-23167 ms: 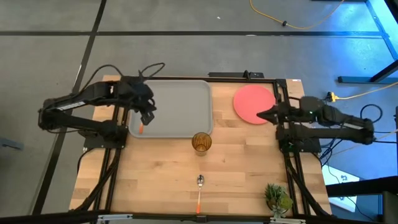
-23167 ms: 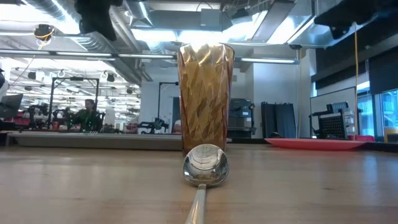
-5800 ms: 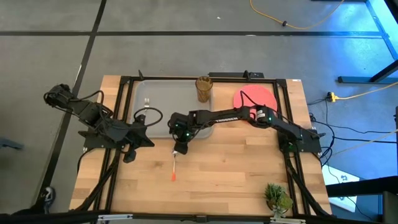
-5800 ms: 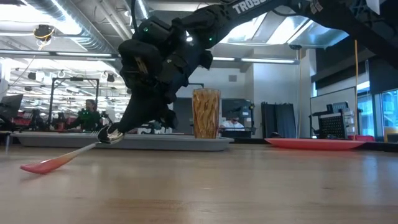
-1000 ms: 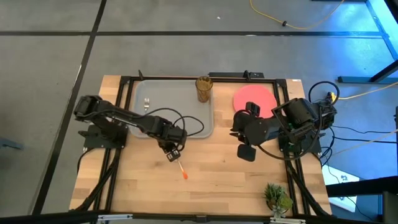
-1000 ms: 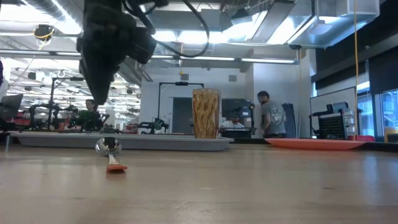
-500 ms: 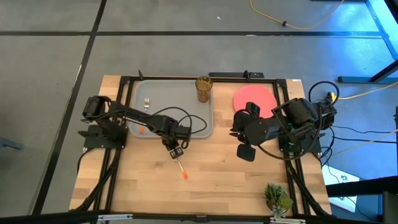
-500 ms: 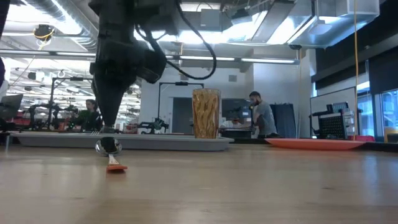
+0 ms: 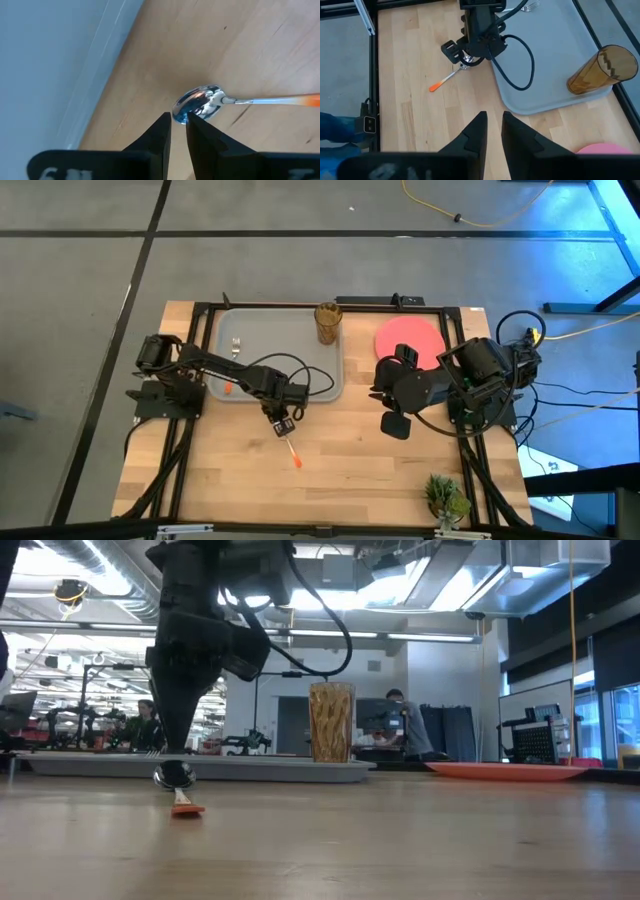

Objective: Pick and place plate/cup/fork/spoon on tray
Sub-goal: Put the orange spoon to the right side of the orange fork on the gray serving tray

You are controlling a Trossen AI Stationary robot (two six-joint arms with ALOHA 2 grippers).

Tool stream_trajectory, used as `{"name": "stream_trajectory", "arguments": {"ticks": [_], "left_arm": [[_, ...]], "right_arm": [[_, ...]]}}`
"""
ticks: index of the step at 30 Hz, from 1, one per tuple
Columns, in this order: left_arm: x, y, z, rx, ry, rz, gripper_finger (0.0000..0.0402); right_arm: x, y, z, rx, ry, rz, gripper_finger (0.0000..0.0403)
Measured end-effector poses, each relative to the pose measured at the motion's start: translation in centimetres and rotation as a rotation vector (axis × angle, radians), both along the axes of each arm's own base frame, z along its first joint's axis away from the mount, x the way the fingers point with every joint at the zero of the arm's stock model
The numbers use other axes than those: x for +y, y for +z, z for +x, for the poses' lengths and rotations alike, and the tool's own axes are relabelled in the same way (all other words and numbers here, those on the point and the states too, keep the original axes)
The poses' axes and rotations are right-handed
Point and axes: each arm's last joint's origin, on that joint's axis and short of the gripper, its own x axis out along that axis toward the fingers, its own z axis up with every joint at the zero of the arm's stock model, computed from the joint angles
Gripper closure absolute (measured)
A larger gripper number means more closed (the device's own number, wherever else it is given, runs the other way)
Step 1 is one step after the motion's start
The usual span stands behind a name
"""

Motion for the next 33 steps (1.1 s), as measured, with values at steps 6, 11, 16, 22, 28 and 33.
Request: {"name": "stream_trajectory", "arguments": {"ticks": [6, 11, 16, 22, 28, 33], "left_arm": [[0.0, -1.5, 0.5, 0.04, -0.005, 0.003, 0.0349], [-0.2, -2.0, 0.6, 0.044, -0.01, 0.002, 0.0349], [-0.2, -1.9, 0.8, 0.025, -0.01, 0.001, 0.0349], [-0.2, -1.9, 0.8, 0.026, -0.011, 0.001, 0.0349], [-0.2, -1.9, 0.8, 0.023, -0.059, 0.006, 0.0349], [-0.2, -1.9, 0.7, 0.027, -0.064, 0.007, 0.0354]], "right_arm": [[0.0, 0.0, 0.0, -0.001, 0.0, 0.0, 0.0344], [0.0, 0.0, 0.0, -0.001, 0.0, 0.0, 0.0344], [0.0, 0.0, 0.0, -0.001, 0.0, 0.001, 0.0344], [0.0, 0.0, 0.0, -0.001, 0.0, 0.001, 0.0344], [0.0, 0.0, 0.0, -0.001, 0.0, 0.0, 0.0344], [0.0, 0.0, 0.0, -0.001, 0.0, 0.0, 0.0344]]}}
